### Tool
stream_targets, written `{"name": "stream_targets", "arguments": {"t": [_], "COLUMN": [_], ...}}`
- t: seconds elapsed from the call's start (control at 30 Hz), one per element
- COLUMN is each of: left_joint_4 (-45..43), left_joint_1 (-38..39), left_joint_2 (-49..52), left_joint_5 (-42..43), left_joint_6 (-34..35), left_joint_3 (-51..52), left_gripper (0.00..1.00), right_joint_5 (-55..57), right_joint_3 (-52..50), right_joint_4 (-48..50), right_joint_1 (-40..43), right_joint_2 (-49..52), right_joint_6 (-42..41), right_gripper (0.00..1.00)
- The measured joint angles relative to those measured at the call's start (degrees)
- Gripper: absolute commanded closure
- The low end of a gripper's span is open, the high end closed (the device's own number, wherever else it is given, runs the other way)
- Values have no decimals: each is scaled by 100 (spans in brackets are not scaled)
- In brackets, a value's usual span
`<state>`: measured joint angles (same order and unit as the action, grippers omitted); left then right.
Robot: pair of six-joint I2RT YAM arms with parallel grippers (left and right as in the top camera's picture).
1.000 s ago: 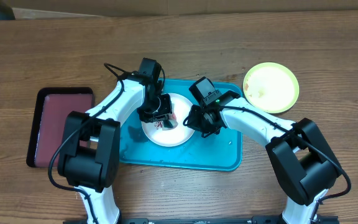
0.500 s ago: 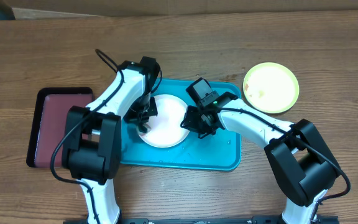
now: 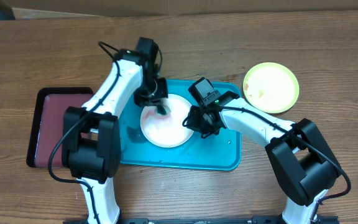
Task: Clean dirty plates on tray and stack at the side
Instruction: 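Scrub the white plate with the left sponge while the right gripper holds it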
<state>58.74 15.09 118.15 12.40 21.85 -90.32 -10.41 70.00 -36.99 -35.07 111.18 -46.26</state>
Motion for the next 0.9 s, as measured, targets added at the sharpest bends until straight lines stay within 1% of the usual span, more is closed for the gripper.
{"name": "stream_targets", "arguments": {"t": [0.17, 0.3, 0.4, 0.47, 0.53, 0.6, 0.7, 0.8, 0.9], "left_joint_4": [-402, -470, -160, 339, 697, 1043, 1659, 2149, 2391], "left_joint_1": [227, 214, 219, 179, 118, 48, -4, -232, -476], "left_joint_2": [0, -59, -109, -127, -120, -101, -50, -48, -68], "left_joint_5": [286, 201, -369, -1137, -1720, -2124, -2769, -3436, -3742], "left_joint_6": [-92, -98, 107, 435, 706, 970, 1274, 1552, 1735], "left_joint_3": [715, 876, 892, 866, 839, 743, 369, -170, -748], "left_gripper": [96, 96, 96, 96, 96, 96, 96, 96, 96], "right_joint_5": [17, 20, 7, 7, -2, -164, -199, -79, -70], "right_joint_3": [0, 0, 0, 0, 0, 2, 9, -4, 7], "right_joint_4": [-4, -26, 2, 0, 4, 118, 109, 22, 24], "right_joint_1": [0, 4, -2, -7, -7, -46, -133, -50, 11], "right_joint_2": [0, 0, 0, 0, 0, 0, 0, 0, 0], "right_joint_6": [4, 4, 15, 22, 20, 31, 42, 129, 402], "right_gripper": [96, 96, 96, 96, 96, 96, 96, 96, 96]}}
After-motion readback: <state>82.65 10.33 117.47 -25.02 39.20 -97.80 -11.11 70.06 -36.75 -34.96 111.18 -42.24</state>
